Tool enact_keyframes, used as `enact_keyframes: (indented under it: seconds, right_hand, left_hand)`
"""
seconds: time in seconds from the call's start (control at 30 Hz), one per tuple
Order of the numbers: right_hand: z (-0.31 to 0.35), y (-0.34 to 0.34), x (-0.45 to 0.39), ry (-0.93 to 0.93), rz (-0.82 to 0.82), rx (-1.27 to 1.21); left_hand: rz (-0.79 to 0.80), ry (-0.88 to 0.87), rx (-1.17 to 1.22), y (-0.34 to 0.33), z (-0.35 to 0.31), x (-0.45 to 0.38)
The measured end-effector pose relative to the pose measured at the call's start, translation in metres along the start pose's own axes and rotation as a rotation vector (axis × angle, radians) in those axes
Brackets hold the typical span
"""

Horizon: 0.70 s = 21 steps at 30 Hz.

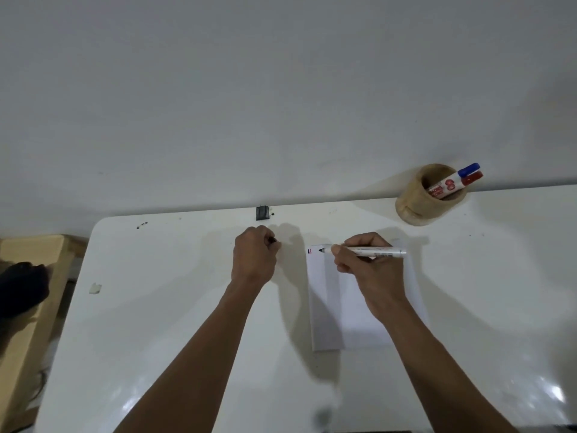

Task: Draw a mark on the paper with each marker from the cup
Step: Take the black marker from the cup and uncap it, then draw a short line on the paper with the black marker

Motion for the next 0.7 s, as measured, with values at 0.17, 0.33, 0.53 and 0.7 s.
enact_keyframes:
  seconds: [0.17, 0.33, 0.53, 0.7]
  right_hand:
    - [-0.008, 0.004, -0.007, -0.053, 0.015, 0.016]
    - [-0.008, 0.007, -0.014, -0.032, 0.083, 0.053]
    - [-0.008, 0.008, -0.028, 0.035, 0.1, 0.166]
    - [-0.019, 0.004, -0.042, 0.1, 0.159, 0.383]
  left_hand:
    - [0.001, 0.003, 0.035, -0.008, 0.009, -0.001]
    - [-0.042, 0.066, 0.075, -0.006, 0.005, 0.009]
    - [-0.229, -0.31, -0.117, -0.036, -0.007, 0.076]
    - [-0.129, -0.406, -0.373, -0.068, 0.005, 0.077]
Point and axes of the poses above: each hand's wrist, its own x-axis away from the middle knuckle, its own y-axis out of the back of the hand, z = x × y, the point moved 2 cm from there along -x, towards the middle knuckle, and after that the axes turned 6 degrees about z, right-handed, at the moved point
